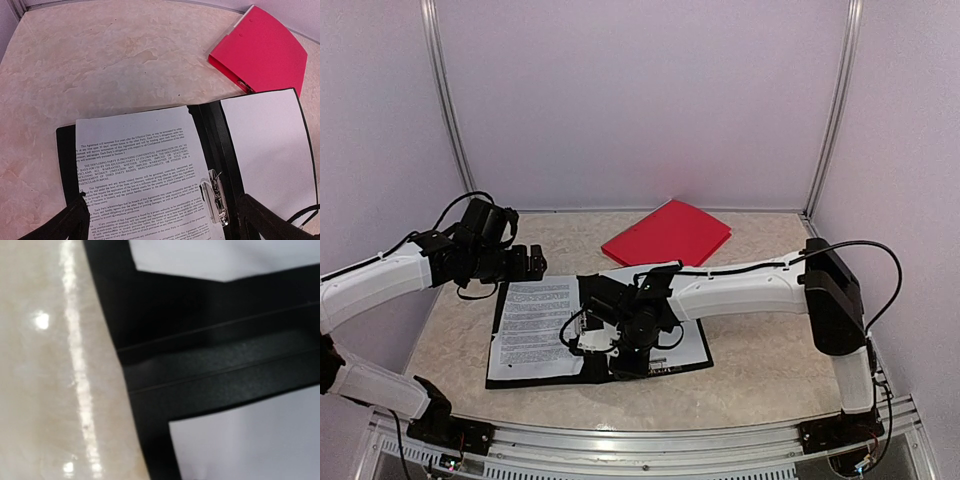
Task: Put the files into the folder
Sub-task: Close the spring clip at the center of the board.
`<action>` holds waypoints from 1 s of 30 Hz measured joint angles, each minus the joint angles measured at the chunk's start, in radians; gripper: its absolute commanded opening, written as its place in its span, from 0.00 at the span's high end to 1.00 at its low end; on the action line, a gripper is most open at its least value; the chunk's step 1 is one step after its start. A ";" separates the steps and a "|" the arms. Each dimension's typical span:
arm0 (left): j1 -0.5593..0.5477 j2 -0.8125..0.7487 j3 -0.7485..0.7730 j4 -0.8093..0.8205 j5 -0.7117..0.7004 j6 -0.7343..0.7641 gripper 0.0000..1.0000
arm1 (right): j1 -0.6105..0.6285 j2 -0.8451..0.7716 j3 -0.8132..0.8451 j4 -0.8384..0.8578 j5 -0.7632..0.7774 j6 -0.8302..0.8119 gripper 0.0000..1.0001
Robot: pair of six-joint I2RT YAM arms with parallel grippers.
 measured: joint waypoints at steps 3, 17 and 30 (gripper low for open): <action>-0.002 0.000 0.000 0.000 -0.001 0.000 0.01 | -0.002 0.006 0.000 0.000 0.000 0.000 0.72; -0.012 0.010 0.000 0.000 -0.021 0.017 0.01 | -0.008 0.019 -0.002 -0.002 0.002 -0.013 0.86; -0.017 0.023 0.005 -0.001 -0.026 0.018 0.01 | -0.010 0.023 -0.003 -0.002 0.018 -0.019 0.93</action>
